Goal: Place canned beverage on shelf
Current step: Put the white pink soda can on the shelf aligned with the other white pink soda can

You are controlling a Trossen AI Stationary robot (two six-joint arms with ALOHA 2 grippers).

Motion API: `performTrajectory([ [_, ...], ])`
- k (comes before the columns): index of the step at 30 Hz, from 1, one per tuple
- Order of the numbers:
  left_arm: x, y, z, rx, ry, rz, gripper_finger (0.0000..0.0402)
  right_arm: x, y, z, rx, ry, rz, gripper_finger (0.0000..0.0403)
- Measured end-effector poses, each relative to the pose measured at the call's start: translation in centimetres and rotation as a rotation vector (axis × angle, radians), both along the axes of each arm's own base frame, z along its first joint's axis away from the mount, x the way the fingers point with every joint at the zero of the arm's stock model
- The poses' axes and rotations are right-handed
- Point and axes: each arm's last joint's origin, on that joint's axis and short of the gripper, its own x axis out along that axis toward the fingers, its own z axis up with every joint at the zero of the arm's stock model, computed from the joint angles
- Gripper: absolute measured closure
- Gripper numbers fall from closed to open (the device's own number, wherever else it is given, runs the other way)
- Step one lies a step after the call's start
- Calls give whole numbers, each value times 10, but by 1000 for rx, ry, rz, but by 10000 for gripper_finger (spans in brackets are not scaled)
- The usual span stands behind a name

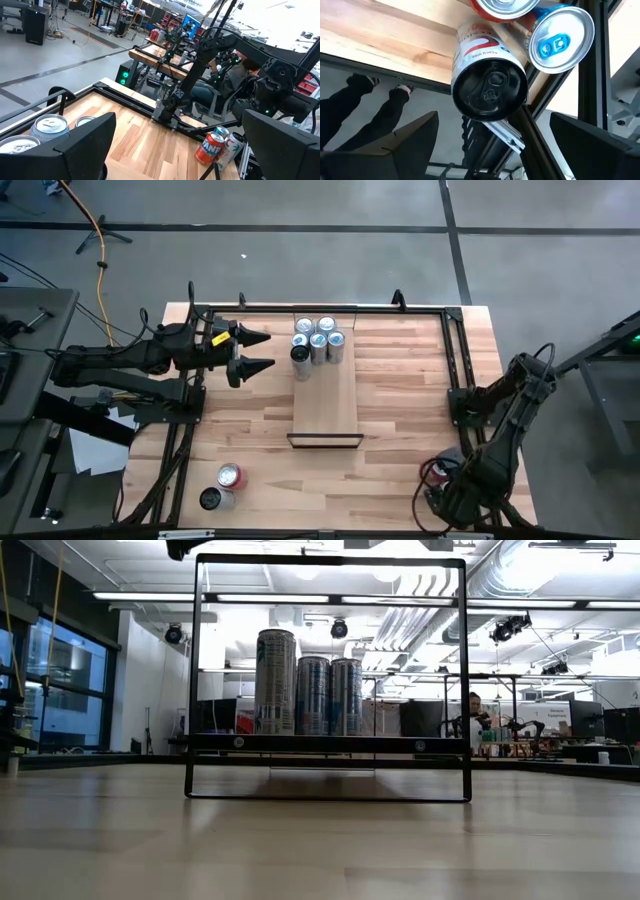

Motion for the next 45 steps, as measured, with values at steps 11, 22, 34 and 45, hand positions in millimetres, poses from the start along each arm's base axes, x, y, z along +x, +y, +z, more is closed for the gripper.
performTrajectory([
  [11,0,0,0,-44,-10,1,7,9,-2,-33,51,-32,-36,34],
  [22,0,0,0,-51,-11,1,7,11,-5,-34,27,-50,-53,34],
  [34,0,0,0,-50,-11,1,7,13,-8,-50,50,-3,-82,93],
  [45,0,0,0,-49,-10,1,7,17,-8,-44,71,-41,-52,159],
])
